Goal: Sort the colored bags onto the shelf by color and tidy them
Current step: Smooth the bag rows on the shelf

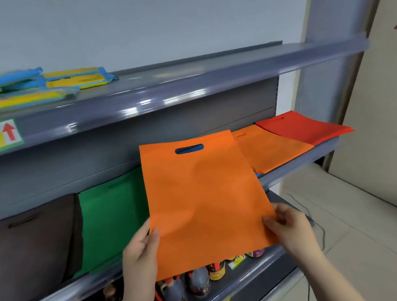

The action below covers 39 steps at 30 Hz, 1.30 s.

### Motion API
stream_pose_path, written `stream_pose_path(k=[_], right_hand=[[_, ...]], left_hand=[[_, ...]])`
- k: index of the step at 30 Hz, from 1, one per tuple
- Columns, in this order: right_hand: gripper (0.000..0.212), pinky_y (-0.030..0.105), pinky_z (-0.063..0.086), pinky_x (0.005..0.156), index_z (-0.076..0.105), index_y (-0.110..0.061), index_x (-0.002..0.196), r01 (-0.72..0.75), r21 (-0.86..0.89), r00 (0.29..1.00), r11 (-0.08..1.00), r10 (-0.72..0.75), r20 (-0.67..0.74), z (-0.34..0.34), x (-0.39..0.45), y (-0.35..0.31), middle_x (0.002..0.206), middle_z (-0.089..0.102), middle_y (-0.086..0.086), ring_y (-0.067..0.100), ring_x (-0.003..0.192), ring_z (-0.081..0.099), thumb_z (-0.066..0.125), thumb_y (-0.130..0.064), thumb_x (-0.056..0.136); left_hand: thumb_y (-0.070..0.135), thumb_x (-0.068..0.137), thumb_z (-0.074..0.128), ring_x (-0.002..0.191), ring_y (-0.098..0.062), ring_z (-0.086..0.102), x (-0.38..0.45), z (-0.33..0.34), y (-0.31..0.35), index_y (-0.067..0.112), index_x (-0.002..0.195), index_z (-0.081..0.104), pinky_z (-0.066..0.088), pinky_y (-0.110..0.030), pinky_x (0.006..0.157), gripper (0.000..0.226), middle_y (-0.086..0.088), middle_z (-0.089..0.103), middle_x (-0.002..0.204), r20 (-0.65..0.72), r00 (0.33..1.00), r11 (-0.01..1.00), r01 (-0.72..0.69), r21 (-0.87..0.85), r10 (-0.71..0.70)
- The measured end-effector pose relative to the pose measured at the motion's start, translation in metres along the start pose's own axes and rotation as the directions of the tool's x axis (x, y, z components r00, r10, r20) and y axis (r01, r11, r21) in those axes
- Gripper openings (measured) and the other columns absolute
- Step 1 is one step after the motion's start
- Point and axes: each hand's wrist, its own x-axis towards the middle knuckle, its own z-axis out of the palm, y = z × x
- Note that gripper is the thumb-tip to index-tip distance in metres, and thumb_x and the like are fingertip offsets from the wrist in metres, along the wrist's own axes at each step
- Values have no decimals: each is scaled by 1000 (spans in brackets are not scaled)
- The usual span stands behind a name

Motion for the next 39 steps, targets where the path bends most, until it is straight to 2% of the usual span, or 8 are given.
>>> stream_pose_path(k=[4, 8, 16, 21, 27, 29, 32, 39], right_hand=[[34, 30, 46, 65, 60, -31, 81, -5, 12, 999, 1000, 6, -50, -27, 36, 17, 81, 69, -3, 21, 79, 64, 58, 1, 87], [34, 35, 51, 71, 62, -29, 81, -3, 17, 997, 1000, 4, -79, -52, 79, 31, 81, 69, -2, 22, 78, 64, 58, 4, 86], [32, 44, 51, 71, 60, -30, 80, 15, -70, 992, 997, -24, -121, -104, 177, 53, 82, 69, 12, 33, 79, 63, 60, 2, 85], [32, 28, 45, 60, 59, -29, 79, 24, -117, 995, 993, -35, -98, -124, 222, 72, 77, 67, 5, 26, 73, 60, 60, 2, 85], [25, 19, 35, 53, 61, -20, 82, 74, -220, 996, 973, -84, -37, -145, 281, 93, 72, 60, 9, 26, 68, 53, 62, 5, 81], [22, 29, 34, 59, 65, -9, 98, 89, -270, 996, 959, -93, -4, -150, 301, 98, 79, 61, 8, 25, 76, 55, 62, 4, 81], [30, 23, 31, 68, 65, -1, 107, 147, -340, 989, 929, -137, 54, -158, 325, 104, 98, 67, 13, 29, 93, 61, 61, 7, 79], [38, 39, 46, 79, 62, 3, 116, 343, -470, 932, 814, -234, 275, -165, 381, 119, 109, 61, 21, 38, 96, 60, 57, 8, 78]], left_hand=[[16, 95, 51, 87, 13, 61, 17, 50, 2, 39, 121, 48, 42, -16, 78, 35, 34, 66, 81, 32, 1000, 1000, -1, 19, 1], [14, 95, 52, 81, 18, 56, 40, 101, 2, 27, 131, 48, 38, -12, 79, 38, 26, 65, 98, 27, 1000, 1000, -3, 22, 3], [24, 94, 53, 116, -10, 50, 94, 195, -4, 19, 139, 44, 35, -27, 96, 46, 8, 54, 128, 98, 995, 980, -15, 201, -5], [21, 96, 50, 122, -17, 49, 115, 236, -6, 21, 141, 42, 35, -28, 92, 46, 0, 54, 133, 129, 991, 941, -6, 337, -39], [19, 94, 54, 98, -7, 49, 129, 283, -10, 18, 135, 50, 35, -23, 86, 41, -4, 60, 126, 57, 998, 879, 0, 477, -30], [18, 93, 56, 94, -6, 50, 137, 299, -14, 18, 132, 53, 37, -16, 82, 39, -3, 63, 121, 26, 1000, 842, -21, 539, 8], [16, 92, 59, 87, -5, 53, 144, 316, -17, 17, 125, 58, 37, -5, 67, 34, -2, 68, 108, -8, 999, 773, -32, 634, 48], [11, 89, 63, 94, -24, 63, 160, 360, -33, 9, 118, 64, 40, -21, 73, 29, -12, 68, 103, -166, 983, 630, 80, 772, 78]])
